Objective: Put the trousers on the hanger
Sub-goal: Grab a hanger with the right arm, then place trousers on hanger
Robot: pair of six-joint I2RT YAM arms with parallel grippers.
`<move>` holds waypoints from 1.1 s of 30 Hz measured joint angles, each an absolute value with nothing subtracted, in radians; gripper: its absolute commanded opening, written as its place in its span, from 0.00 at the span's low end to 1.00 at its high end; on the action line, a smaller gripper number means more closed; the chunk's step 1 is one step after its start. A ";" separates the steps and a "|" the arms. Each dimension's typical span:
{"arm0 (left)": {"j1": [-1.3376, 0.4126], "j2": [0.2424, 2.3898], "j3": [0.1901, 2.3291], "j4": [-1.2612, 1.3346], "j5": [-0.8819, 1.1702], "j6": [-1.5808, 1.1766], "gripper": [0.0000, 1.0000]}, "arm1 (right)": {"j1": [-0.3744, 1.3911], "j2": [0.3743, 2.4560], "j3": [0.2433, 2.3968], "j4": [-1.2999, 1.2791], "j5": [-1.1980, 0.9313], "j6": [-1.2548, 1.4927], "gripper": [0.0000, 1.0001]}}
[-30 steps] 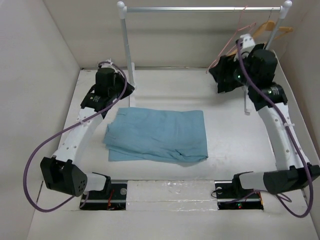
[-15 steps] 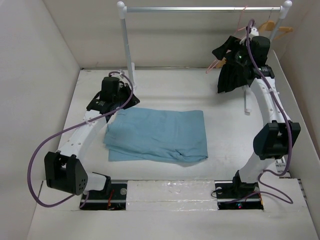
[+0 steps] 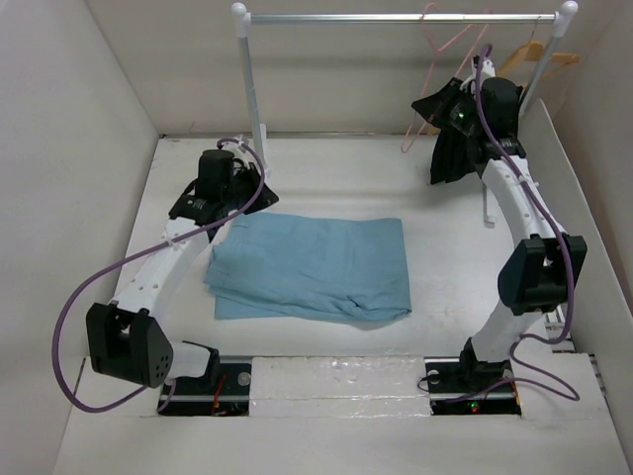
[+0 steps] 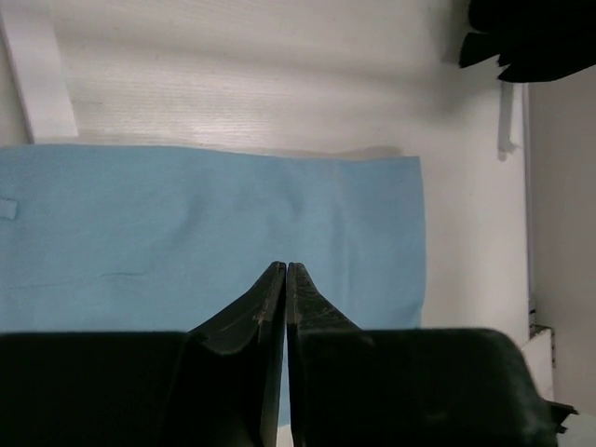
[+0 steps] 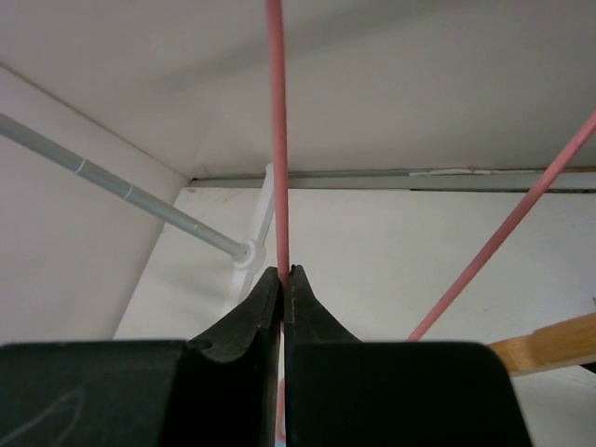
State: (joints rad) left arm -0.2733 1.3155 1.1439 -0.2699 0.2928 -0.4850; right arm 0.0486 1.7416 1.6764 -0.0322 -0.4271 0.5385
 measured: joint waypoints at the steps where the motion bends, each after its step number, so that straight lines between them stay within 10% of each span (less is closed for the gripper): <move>1: -0.273 1.322 1.158 -0.276 0.308 -0.491 0.03 | 0.051 1.741 1.676 -0.027 -0.429 0.535 0.00; 11: -0.419 1.449 1.563 -0.256 0.363 -0.549 0.40 | 0.058 1.605 1.574 0.039 -0.524 0.531 0.00; 33: -0.780 1.822 1.964 -0.285 0.153 -0.539 0.45 | 0.212 1.223 0.966 -0.035 -0.643 0.459 0.00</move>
